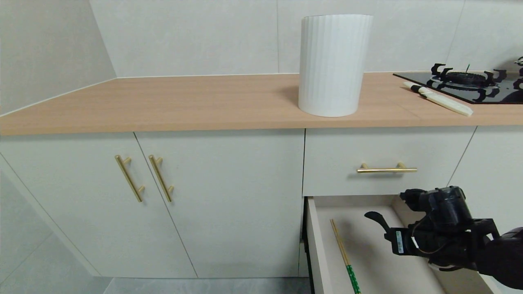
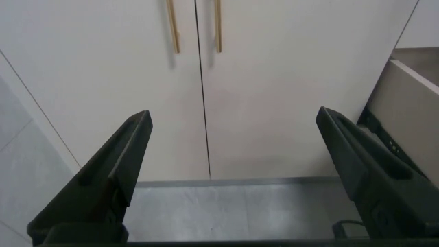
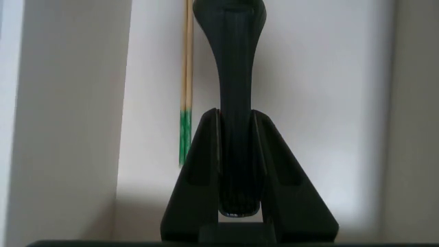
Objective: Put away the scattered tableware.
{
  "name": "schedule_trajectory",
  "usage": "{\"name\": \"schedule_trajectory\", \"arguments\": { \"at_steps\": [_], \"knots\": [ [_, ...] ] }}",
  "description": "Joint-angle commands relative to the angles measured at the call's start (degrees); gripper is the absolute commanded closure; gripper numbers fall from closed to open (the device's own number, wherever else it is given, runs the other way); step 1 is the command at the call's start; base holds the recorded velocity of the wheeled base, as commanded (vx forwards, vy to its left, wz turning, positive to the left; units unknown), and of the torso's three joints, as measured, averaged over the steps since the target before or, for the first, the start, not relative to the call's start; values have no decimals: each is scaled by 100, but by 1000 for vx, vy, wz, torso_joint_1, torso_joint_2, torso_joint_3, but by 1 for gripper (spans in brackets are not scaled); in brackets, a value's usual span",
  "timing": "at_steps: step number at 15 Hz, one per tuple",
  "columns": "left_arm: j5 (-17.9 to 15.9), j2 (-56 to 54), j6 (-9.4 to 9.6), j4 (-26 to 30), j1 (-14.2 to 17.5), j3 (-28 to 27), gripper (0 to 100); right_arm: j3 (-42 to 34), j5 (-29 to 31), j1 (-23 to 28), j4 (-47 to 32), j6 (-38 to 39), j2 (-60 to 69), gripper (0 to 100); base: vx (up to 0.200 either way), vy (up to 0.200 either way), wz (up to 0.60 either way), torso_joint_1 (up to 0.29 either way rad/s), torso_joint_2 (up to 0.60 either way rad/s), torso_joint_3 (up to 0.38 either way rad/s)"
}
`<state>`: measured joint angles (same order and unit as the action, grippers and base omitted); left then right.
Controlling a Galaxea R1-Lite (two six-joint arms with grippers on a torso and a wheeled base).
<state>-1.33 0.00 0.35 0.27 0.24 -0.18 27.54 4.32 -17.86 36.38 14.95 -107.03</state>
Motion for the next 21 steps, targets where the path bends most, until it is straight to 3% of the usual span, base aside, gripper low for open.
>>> {"name": "schedule_trajectory", "arguments": {
  "at_steps": [1,4,6,21],
  "knots": [
    [1,0,0,0,2,1,0,-179,236,2,941,17,-1074,100,0,0,0,0,0,0],
    [1,0,0,0,2,1,0,-363,403,2,2286,0,-2058,100,0,0,0,0,0,0],
    [1,0,0,0,2,1,0,-372,447,2,2647,-44,-2463,100,0,0,0,0,0,0],
    [1,0,0,0,2,1,0,23,764,54,2673,-115,-3025,100,0,0,0,0,0,0]
  ]
}}
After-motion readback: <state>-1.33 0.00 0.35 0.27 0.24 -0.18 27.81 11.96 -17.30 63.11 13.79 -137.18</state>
